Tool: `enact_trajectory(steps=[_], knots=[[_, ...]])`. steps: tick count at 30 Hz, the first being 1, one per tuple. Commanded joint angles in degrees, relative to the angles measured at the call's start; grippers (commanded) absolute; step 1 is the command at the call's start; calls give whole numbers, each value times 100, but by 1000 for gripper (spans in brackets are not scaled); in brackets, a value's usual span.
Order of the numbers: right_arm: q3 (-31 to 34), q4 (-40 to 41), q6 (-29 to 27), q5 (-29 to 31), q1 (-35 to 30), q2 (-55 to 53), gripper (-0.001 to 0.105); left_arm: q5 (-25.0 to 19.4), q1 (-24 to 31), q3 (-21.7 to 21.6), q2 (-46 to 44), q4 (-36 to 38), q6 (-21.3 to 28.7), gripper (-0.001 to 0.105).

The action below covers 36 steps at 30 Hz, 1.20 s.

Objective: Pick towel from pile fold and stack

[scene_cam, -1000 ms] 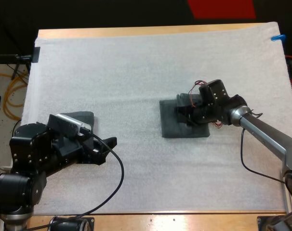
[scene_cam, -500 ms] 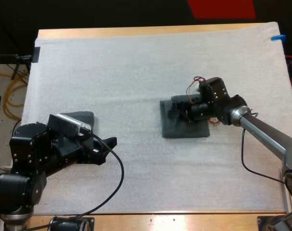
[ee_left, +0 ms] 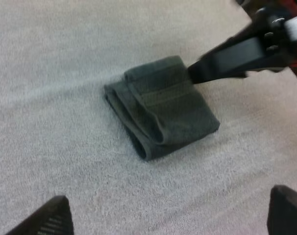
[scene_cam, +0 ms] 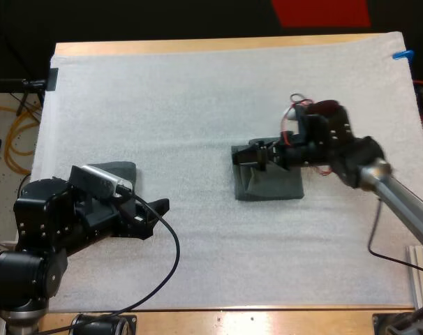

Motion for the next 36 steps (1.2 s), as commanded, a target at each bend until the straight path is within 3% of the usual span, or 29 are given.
enact_trajectory(steps=[1, 5, 9, 14, 19, 26, 31, 36], knots=[[-30, 262, -338, 283, 5, -307, 90, 83, 18, -37, 6, -108, 7, 77], [-30, 958, -1031, 1237, 5, -1174, 90, 132, -26, -37, 189, -339, 7, 77], [-30, 1508, -1459, 2072, 5, -1922, 90, 151, -410, -37, 620, -608, -252, 77], [-30, 2050, -1837, 3094, 5, -2726, 90, -432, -1157, -37, 1509, -1200, -572, 77], [-30, 2408, -1894, 3333, 5, -3347, 90, -649, -1663, -37, 2636, -2260, -1288, 77], [-30, 3050, -1894, 3359, 5, -3784, 90, -667, -1887, -37, 4145, -3692, -2142, 77], [-30, 3222, -1894, 3473, 5, -3841, 90, -667, -1901, -37, 5003, -4260, -2704, 77], [-8, 3195, -1894, 3506, 5, -3841, 90, -489, -1901, -112, 5627, -4338, -2891, 77]])
